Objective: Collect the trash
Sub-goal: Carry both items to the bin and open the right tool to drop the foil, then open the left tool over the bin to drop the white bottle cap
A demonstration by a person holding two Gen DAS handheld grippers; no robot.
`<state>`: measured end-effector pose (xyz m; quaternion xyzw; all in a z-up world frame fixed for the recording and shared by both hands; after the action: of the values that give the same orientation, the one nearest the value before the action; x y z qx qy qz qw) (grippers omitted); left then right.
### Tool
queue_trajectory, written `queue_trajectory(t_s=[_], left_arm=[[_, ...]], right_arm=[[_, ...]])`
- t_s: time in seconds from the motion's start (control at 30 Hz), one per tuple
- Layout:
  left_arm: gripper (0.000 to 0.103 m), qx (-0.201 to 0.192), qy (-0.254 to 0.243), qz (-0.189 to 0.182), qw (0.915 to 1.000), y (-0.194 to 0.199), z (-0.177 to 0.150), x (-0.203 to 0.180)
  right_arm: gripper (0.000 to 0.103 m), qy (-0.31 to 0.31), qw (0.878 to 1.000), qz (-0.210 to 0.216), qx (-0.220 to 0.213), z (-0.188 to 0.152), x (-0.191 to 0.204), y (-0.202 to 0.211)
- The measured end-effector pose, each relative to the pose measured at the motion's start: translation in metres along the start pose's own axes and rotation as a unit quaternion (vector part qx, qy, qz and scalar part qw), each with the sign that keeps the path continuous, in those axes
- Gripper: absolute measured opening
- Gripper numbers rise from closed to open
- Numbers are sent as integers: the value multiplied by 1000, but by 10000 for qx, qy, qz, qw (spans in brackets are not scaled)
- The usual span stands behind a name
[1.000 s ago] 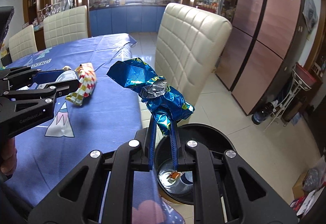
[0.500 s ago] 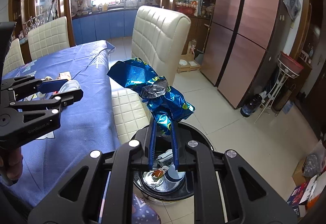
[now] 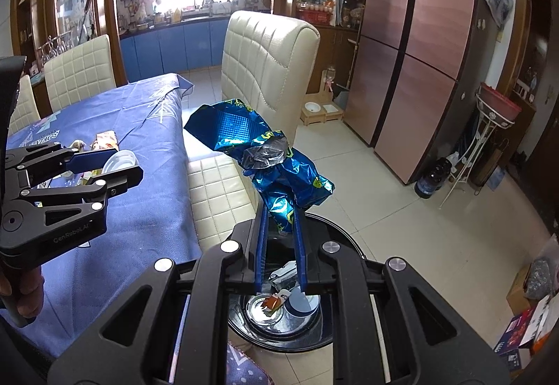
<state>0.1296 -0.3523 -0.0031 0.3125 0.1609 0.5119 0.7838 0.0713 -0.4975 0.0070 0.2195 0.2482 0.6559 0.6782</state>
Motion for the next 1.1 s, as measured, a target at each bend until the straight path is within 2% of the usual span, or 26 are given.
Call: queue_trajectory(t_s=[0.1,0.13,0.2,0.23,0.27,0.33,0.7,1.1], left_arm=[[38,18,12,-4,10000,-1,0,2],[38,27,16,-14,10000,-1,0,2],[39,40,19,-35,10000,-2,-1,2],[38,47,17,-45,10000,-2,-1,2],[39,51,13,-52,10000,-2,-1,2],[38,46,2,-69,10000,-2,-1,2],[39,47,-122,-203,9997,-1,0,-7],[39,-56,-359,-471,9982,-2,9,-38]], right_arm=[[18,-138,9997,134,145,-2,-2,-5],[23,-181,9995,162,177,-3,-3,-6],[42,-191,9996,75,189,-5,-4,-6],[74,-183,9997,5,151,-6,-4,-4],[87,-185,9998,-54,51,-6,-4,-1],[85,-130,9996,-194,-124,-5,-3,5],[84,-494,9982,-313,-141,-5,-19,9],[84,-666,9963,-535,-140,-14,-38,17]])
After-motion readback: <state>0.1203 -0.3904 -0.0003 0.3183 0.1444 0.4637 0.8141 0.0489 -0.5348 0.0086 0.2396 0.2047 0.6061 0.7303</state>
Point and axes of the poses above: each gripper's, at about its wrist camera, not at the fingertips, and y roughly against the way its jaws point, x to its left, z to its top, the point moved 1 cm from there along -y, roughly the way its jaws point, and after that the axes turned 3 degrees about -x, right-handed, at the moved point
